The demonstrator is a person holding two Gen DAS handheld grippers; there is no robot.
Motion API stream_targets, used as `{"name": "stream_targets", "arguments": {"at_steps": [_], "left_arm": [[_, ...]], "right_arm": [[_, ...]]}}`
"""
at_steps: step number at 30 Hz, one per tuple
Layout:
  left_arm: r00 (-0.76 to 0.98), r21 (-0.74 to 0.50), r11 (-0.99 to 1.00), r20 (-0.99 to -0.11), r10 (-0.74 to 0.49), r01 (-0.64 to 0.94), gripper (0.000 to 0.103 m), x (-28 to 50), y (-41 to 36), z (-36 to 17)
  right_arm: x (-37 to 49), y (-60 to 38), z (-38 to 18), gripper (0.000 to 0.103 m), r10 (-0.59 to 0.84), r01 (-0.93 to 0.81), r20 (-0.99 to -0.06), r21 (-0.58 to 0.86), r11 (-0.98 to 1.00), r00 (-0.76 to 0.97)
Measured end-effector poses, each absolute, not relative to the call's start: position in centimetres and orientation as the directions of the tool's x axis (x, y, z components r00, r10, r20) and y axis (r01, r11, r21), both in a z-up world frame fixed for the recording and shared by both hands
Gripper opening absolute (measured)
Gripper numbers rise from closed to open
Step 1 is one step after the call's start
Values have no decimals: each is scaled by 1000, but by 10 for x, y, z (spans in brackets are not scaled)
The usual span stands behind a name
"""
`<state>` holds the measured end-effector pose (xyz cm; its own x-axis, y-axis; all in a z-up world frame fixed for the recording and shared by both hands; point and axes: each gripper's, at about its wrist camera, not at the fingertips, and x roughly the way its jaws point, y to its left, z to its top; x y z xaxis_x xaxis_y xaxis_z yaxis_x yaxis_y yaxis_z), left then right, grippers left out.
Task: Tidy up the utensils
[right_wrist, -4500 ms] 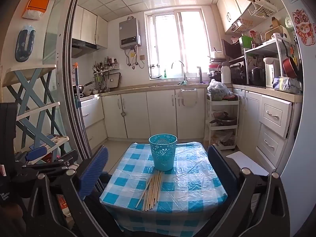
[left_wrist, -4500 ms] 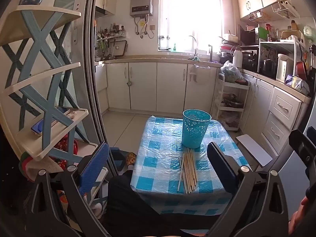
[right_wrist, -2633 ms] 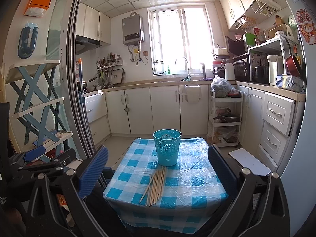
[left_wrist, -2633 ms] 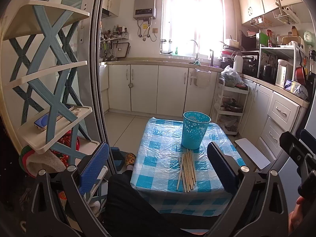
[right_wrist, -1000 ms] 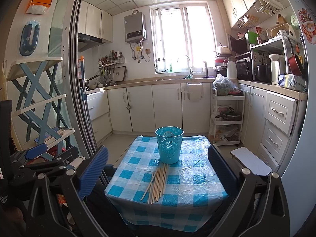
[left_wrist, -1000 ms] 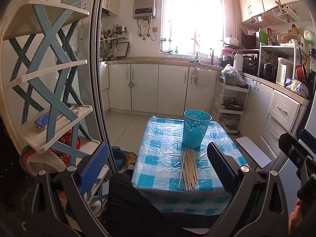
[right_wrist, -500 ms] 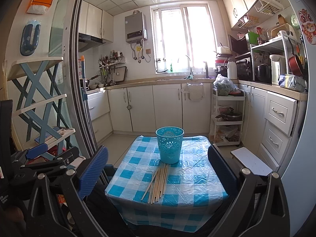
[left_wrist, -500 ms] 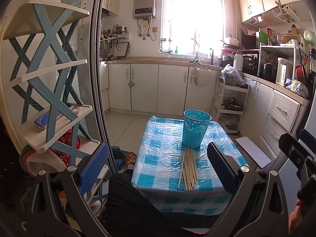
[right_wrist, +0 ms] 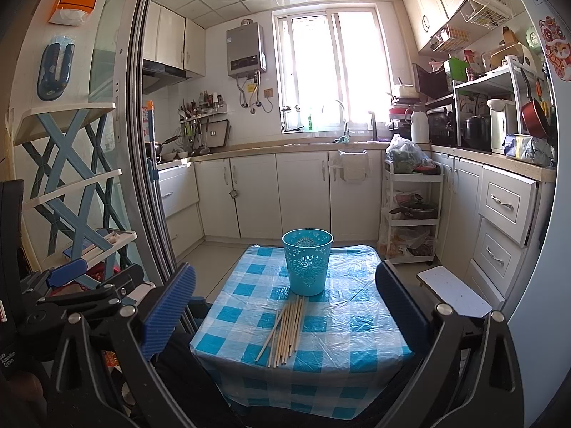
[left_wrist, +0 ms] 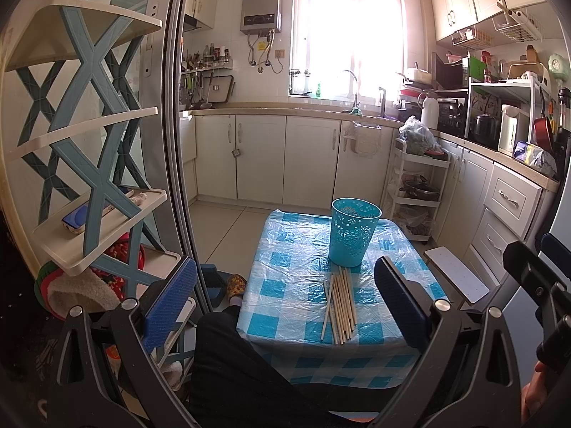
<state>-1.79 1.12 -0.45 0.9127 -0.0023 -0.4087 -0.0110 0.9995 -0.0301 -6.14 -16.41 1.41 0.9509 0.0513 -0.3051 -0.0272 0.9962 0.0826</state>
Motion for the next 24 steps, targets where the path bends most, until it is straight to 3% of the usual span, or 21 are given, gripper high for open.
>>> {"name": "stream_targets", "arguments": {"at_steps": [10,24], "left_arm": [[891,-18,1000,-455,-16,9,96,6,0,-19],[777,15,999,-629,-25,44,96,131,-28,-74]], "right_arm": [[-42,-170,3,97,40,-7,-355,93,996,934],[94,-197,-81,97,27,56,-607,117,992,794]]}}
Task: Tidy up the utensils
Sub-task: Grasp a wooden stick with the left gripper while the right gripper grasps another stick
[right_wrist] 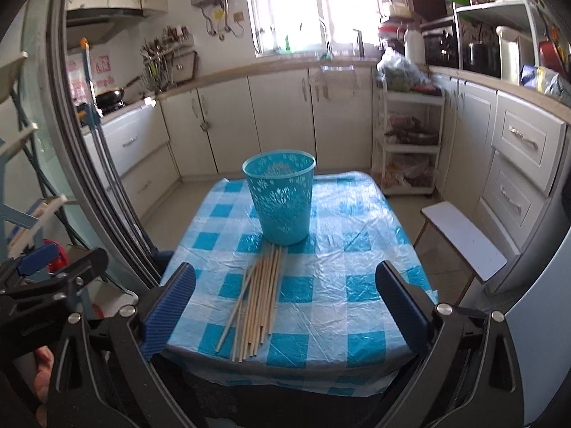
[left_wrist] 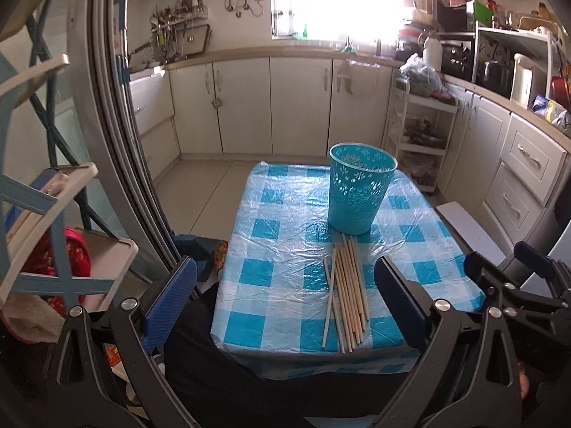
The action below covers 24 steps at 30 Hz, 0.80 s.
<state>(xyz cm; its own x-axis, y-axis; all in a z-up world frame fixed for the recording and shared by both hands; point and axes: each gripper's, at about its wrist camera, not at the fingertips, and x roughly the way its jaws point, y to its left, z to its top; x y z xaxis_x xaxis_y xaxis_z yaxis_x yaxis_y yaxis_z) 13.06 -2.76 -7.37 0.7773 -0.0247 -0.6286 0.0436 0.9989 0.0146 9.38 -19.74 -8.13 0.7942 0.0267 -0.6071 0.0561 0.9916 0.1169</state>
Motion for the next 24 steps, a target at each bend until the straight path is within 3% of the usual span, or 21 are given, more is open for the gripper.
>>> {"name": "stream_targets", "arguments": {"at_steps": [7,9,12,21,24], "left_arm": [[668,-30,999,-743,-40,26,94,187,-13,-124],[639,-35,999,-768,-44,26,94,200,-10,-139],[597,-44,998,-800,-59,40,94,216,-10,-161],[517,-56,997,-852,-80,62,94,250,-25,-206],[501,-45,996,-862,-79,79,94,262,-34,-219]], "right_arm": [[148,-203,-132,96,40,65,-701,122,990,712],[165,-203,-150,73,57,53,-726,127,990,685],[191,-202,-179,59,93,44,-776,154,987,623],[239,-196,-232,32,122,23,-834,159,987,537],[253,-193,-244,29,128,15,-843,160,987,523]]}}
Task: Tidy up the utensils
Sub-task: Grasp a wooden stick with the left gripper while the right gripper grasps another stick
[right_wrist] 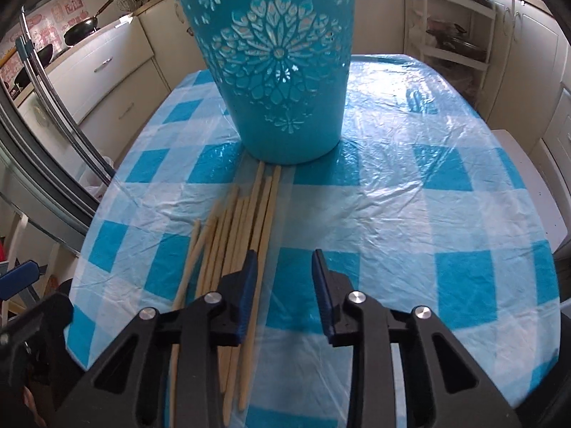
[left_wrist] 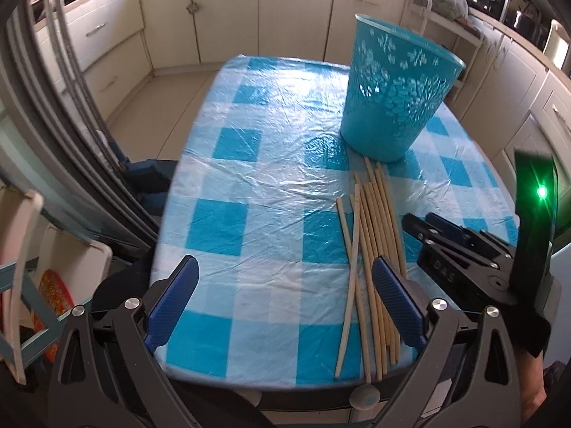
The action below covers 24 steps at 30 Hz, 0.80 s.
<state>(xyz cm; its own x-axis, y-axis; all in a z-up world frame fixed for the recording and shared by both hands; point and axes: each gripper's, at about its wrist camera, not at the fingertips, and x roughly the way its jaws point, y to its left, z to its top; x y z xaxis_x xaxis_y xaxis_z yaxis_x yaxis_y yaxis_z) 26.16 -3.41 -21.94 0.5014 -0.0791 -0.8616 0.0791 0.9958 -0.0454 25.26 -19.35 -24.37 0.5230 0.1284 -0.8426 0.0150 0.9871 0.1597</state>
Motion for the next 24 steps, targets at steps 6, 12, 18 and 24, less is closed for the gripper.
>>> {"name": "stream_targets", "arguments": {"at_steps": [6,12,18,24], "left_arm": [[480,-50,993,-872,-95,106,92,280,-48,-237],[434,-95,988,-890,-139,123,79,302,-60,-256],[409,-75,984,-902,-136,163,53,317,-81,-271],[404,-78,977,-902,-154,197,14,325,-86,-274]], "right_arm": [[269,-189,-252,23,140,-26,-844,148,989,517],[276,-199,-254,6,145,-90,-847,114,989,511],[264,-216,-252,6,154,-105,-860,118,988,487],[250,-222,-251,7,168,-87,-875,144,986,454]]}}
